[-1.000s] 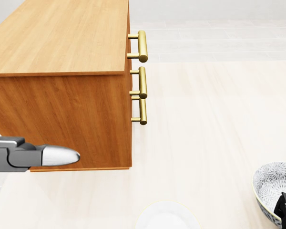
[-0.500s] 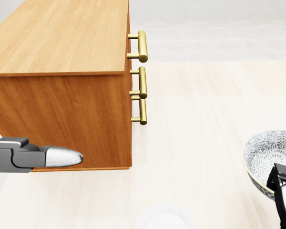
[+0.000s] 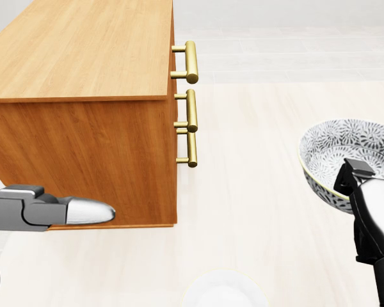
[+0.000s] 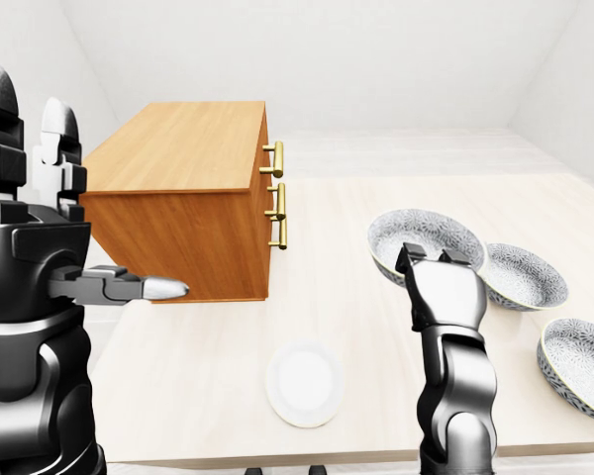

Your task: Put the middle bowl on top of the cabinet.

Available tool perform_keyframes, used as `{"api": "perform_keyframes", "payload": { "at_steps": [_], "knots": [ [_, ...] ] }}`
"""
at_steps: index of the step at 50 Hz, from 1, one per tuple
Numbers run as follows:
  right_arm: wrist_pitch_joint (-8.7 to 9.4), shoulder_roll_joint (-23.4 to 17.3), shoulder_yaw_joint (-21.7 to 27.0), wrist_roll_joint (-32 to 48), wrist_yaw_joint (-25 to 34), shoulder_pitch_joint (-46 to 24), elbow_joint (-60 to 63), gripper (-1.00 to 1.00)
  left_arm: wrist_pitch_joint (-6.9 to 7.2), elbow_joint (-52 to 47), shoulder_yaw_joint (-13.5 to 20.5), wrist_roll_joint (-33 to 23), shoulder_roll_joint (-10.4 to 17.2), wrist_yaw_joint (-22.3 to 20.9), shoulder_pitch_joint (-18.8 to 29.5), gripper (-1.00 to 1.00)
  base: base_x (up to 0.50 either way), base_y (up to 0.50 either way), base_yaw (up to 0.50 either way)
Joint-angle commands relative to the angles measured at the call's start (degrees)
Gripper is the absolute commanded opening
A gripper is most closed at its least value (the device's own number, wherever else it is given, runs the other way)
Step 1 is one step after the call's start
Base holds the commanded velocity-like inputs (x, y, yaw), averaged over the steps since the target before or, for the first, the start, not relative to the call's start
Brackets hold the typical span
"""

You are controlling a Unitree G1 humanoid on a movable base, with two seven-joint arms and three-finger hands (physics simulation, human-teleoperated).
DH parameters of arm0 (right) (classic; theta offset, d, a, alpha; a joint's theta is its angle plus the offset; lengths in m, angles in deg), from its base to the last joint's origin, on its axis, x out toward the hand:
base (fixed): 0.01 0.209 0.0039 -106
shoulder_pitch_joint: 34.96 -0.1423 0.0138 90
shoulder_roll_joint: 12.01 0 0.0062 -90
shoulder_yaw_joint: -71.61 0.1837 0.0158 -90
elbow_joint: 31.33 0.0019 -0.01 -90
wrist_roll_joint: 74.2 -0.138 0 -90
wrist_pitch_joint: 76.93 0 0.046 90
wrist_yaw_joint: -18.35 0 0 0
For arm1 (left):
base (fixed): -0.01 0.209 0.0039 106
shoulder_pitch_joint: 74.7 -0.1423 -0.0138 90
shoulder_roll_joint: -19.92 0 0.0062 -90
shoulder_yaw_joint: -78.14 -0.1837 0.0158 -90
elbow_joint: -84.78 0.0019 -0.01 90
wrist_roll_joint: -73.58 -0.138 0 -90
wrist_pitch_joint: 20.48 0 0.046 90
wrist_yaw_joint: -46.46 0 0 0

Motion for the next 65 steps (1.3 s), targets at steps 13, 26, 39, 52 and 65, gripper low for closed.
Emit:
{"api": "perform_keyframes", "payload": {
  "at_steps": [13,26,39,52,65],
  "knots": [
    [0.0,-6.2,-4.2,-0.7,12.0,-19.9,-1.9,-1.0,0.0,0.1,0.2,0.0,-0.3,-0.4,0.3,1.0,0.0,0.0,0.0],
    [0.0,-6.6,-7.6,1.6,15.8,-32.8,-7.1,-1.0,0.0,0.8,1.1,0.3,0.1,0.0,0.7,1.0,0.0,0.0,0.0],
    [0.0,-7.5,-8.8,0.3,15.9,-44.6,-14.9,-1.0,0.0,1.2,0.9,0.3,0.3,0.1,0.3,1.0,0.0,0.0,0.0],
    [0.0,-5.4,-11.8,-5.8,10.1,-56.1,-32.8,-1.0,0.0,0.6,0.7,0.2,0.3,0.0,0.4,1.0,0.0,0.0,0.0],
    [0.0,-3.1,-13.1,-13.1,2.8,-64.8,-47.7,-1.0,0.0,1.3,0.8,0.1,0.3,-0.2,0.2,1.0,0.0,0.0,0.0]
  ]
}}
